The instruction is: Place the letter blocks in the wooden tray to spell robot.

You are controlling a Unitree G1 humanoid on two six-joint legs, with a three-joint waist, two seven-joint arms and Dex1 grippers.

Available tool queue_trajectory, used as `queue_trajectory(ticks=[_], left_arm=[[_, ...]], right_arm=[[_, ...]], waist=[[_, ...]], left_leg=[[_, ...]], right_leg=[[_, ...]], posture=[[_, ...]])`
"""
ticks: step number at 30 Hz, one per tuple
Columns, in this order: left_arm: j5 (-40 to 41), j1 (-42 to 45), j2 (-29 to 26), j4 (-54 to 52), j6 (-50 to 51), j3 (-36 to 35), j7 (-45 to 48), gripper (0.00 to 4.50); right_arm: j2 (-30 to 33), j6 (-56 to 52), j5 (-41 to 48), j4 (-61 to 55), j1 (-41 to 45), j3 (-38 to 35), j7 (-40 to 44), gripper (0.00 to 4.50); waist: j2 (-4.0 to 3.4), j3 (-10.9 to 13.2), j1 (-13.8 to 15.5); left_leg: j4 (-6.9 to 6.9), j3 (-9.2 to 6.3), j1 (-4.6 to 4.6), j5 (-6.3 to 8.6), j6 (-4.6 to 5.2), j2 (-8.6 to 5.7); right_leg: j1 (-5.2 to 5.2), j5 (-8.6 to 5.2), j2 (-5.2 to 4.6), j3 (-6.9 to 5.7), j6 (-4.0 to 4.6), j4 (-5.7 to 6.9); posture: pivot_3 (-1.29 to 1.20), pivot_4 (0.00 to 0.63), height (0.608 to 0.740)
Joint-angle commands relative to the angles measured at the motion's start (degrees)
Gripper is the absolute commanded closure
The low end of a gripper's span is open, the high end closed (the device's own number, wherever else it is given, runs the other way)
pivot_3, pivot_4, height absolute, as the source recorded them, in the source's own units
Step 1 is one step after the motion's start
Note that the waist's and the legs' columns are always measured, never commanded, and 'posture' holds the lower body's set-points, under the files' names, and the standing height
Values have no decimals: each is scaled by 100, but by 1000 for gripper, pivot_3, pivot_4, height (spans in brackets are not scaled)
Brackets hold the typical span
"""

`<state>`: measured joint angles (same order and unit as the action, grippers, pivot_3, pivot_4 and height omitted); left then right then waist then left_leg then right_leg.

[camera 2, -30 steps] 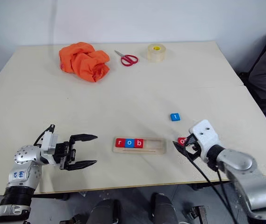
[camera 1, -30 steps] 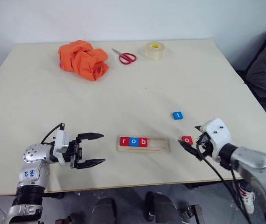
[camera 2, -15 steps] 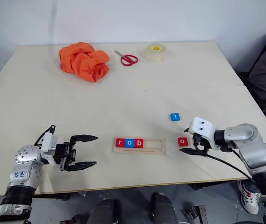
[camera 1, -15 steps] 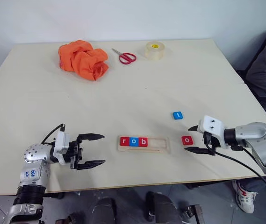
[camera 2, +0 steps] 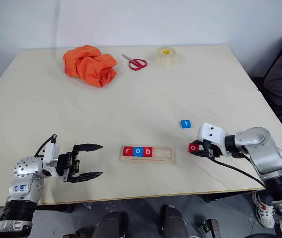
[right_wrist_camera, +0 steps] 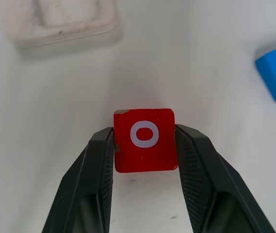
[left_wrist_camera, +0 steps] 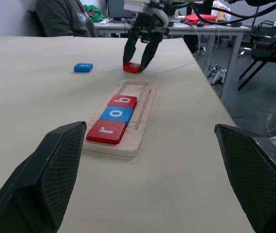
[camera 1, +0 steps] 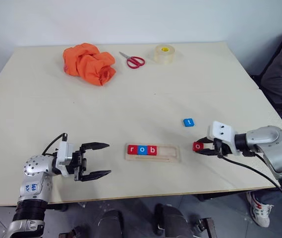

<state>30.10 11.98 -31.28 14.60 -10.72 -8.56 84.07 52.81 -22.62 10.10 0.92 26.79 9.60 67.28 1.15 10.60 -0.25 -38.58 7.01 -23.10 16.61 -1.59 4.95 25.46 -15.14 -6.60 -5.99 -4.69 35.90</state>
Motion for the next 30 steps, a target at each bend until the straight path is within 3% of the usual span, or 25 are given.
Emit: queue_trajectory(ticks=[1, 8, 16, 30], left_arm=[[75, 70, -5, 20, -90, -75, 17, 0], [42, 172, 62, 116, -132, -15, 6, 0], [50, 45, 118, -15, -144, -13, -39, 0], [83, -193, 120, -271, -130, -38, -207, 0]], right_arm=[[-122, -1175, 639, -1258, 305, -121, 27, 3040], [-680, -2543, 580, -2031, 852, 629, -525, 3040], [-941, -2482, 278, -1858, 1146, 1300, -632, 3040], [-1031, -2001, -92, -1397, 1253, 1645, -487, 3040]], waist=[[-1, 0, -21], [-1, 0, 12], [-1, 0, 5], [-1, 0, 1]], left_leg=[[0, 0, 0, 0, -1, 3], [-4, -2, -4, 3, 0, 9], [-9, -1, -10, 8, 5, 7], [-10, 1, -10, 8, 5, 7]], right_leg=[[1, 0, 1, 0, 1, 2], [2, -2, 2, -5, 5, 1], [3, -2, 3, -5, 6, -1], [3, -2, 2, -5, 6, 0]], posture=[[0, 150, 740], [0, 150, 740], [0, 150, 740], [0, 150, 740]])
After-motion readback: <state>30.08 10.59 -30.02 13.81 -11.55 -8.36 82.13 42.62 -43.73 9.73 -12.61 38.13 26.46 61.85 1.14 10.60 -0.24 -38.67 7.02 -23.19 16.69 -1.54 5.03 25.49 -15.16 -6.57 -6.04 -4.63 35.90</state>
